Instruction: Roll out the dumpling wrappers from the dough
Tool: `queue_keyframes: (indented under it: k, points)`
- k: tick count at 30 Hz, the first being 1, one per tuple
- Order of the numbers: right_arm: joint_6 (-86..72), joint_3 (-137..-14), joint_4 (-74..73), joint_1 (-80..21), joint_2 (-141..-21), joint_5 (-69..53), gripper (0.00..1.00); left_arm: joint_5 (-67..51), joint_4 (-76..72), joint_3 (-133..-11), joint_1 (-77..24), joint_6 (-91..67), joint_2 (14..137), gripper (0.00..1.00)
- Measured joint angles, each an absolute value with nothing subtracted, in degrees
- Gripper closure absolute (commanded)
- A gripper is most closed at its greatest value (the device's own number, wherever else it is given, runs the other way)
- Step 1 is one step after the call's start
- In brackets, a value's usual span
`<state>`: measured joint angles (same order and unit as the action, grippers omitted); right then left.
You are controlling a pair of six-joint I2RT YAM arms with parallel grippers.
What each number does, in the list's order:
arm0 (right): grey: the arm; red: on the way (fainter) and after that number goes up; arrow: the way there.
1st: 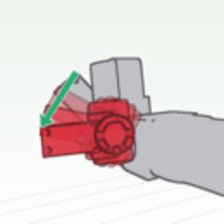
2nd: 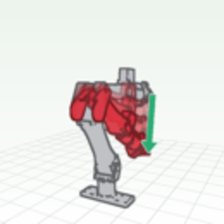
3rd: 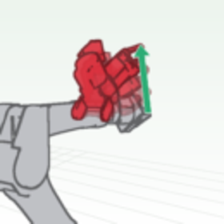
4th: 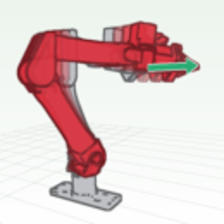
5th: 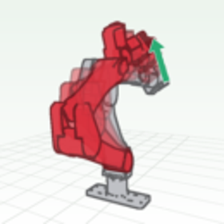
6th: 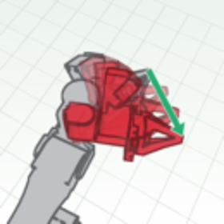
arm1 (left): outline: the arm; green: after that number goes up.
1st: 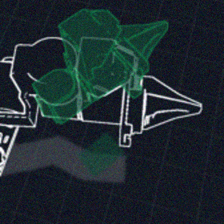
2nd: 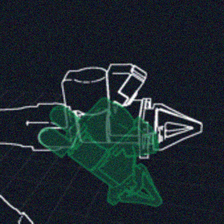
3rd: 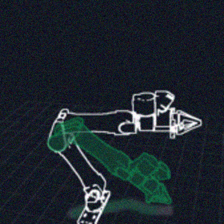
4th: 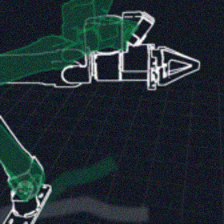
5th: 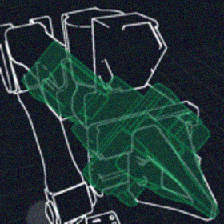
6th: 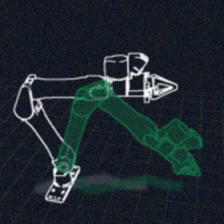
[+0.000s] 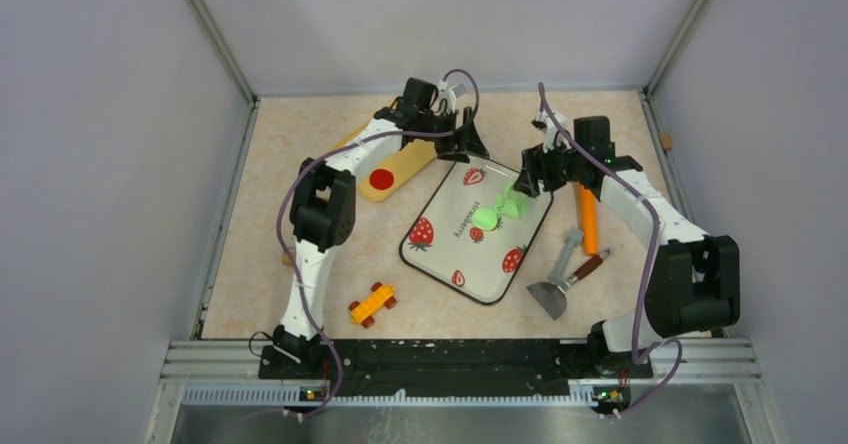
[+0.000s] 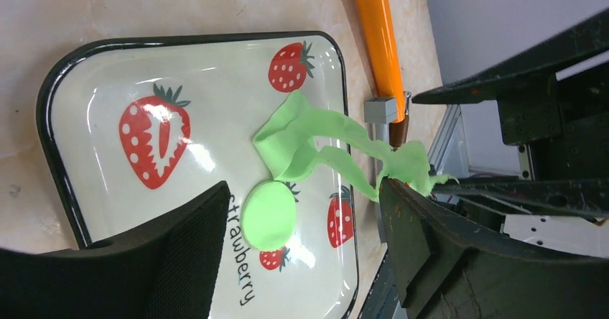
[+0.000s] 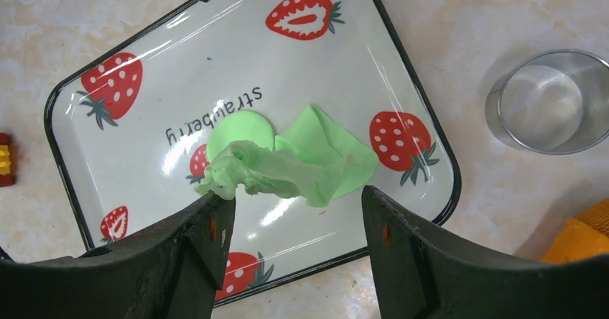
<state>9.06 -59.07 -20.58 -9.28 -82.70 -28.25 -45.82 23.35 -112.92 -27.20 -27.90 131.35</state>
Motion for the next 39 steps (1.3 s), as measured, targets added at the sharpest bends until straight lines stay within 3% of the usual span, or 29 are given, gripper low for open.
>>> queue_keyframes:
  k: [11,39]
  points:
    - [14.1,-68.5,-24.1,-8.6,-89.9,-28.0,0.33,-50.7,18.0,-112.7,-30.1,-32.1,130.5,0.2]
    - [20.0,-72.6,-29.1,-7.6,-92.3,-27.6,0.34,-41.6,18.4,-116.1,-33.8,-33.2,137.4,0.21]
